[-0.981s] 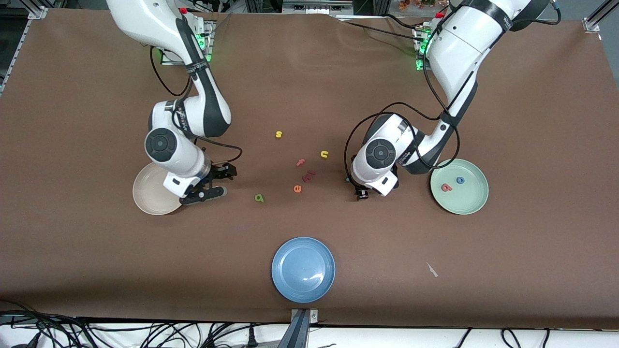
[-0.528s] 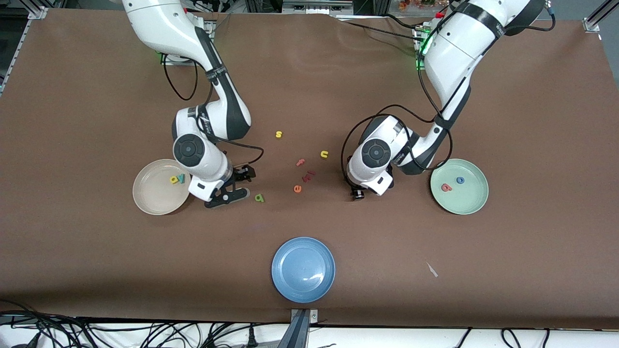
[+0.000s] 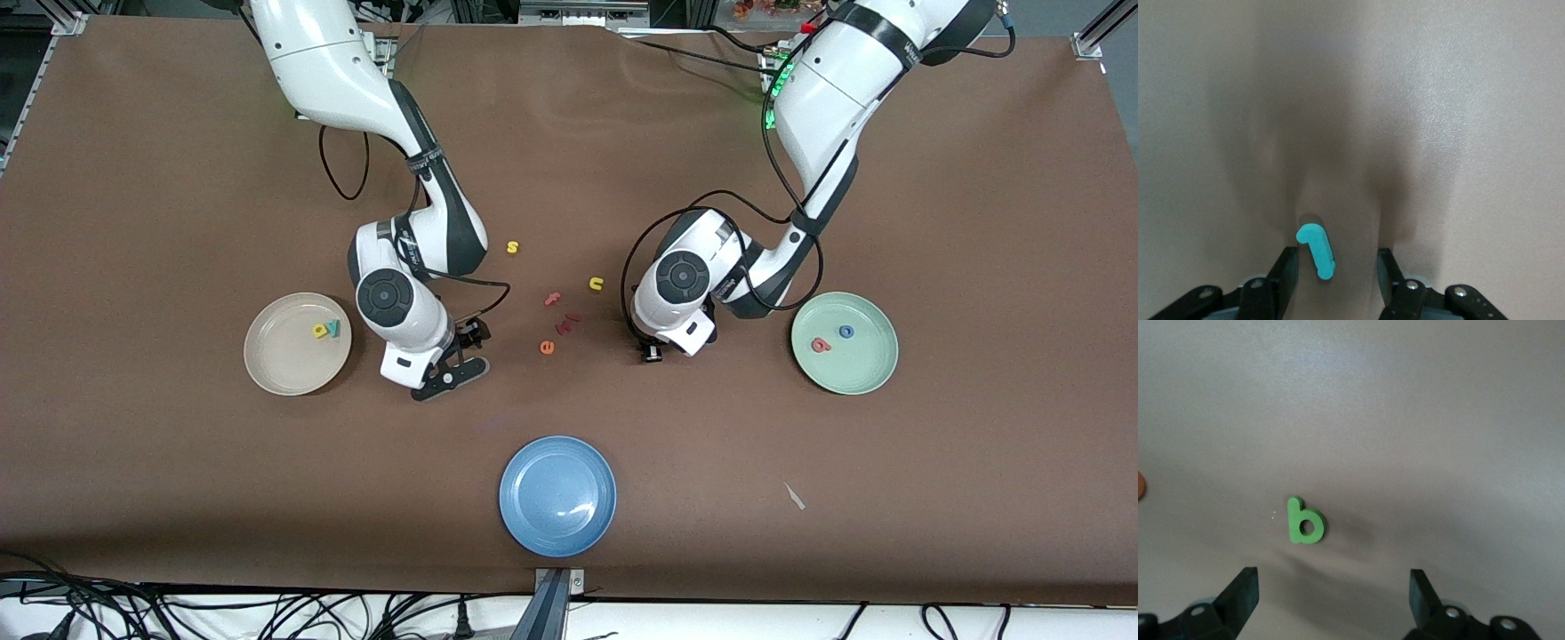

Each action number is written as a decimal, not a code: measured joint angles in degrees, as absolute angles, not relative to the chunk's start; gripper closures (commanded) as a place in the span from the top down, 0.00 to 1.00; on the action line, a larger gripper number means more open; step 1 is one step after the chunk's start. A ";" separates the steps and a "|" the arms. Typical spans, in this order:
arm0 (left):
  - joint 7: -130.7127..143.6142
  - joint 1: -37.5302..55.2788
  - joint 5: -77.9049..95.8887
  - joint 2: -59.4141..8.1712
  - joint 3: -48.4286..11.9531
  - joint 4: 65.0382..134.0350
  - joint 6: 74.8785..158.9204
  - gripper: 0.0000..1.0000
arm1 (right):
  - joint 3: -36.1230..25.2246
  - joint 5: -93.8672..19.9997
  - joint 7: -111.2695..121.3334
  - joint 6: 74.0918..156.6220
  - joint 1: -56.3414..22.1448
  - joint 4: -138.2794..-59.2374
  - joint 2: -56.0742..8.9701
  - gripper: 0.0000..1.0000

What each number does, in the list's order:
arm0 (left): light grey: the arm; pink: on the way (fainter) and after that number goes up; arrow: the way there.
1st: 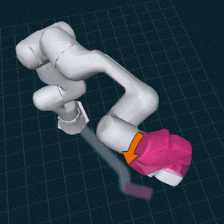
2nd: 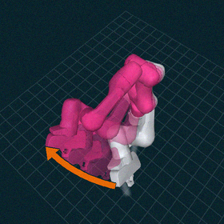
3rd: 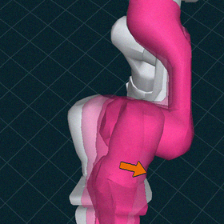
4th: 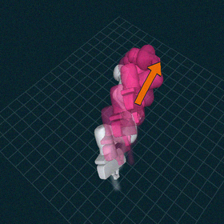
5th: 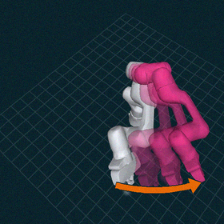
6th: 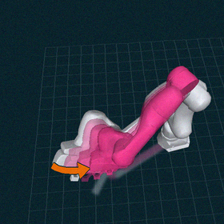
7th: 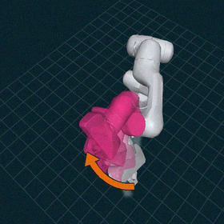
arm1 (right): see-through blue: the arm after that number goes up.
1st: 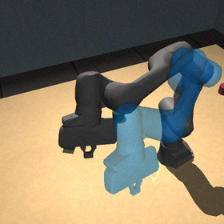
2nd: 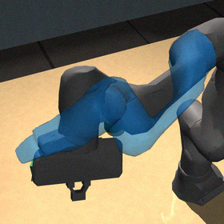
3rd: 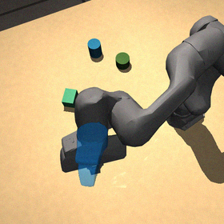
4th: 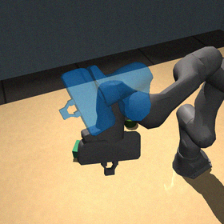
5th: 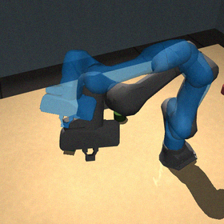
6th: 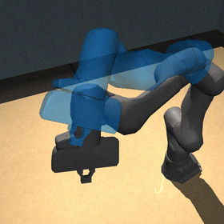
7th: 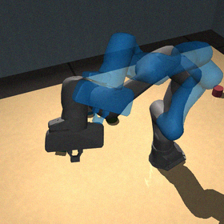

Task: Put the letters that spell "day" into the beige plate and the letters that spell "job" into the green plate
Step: 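Place the l in the green plate while the right gripper grasps the green b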

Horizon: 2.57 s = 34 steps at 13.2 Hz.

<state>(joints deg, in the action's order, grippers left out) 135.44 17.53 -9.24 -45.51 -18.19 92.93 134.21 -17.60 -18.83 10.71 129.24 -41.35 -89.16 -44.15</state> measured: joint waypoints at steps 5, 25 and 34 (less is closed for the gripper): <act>135.42 17.51 -9.34 -45.50 -18.02 92.91 134.27 0.18 | -16.11 -18.83 11.62 129.33 -41.39 -86.09 -46.95 0.99; 66.60 -5.48 -9.78 -33.37 -18.51 92.99 107.36 0.00 | -15.93 -18.81 12.89 129.34 -41.30 -83.79 -49.21 0.38; 41.11 -16.17 -9.77 -33.40 -19.67 99.56 108.10 0.84 | -15.97 -18.81 12.88 129.31 -41.27 -83.62 -49.21 0.17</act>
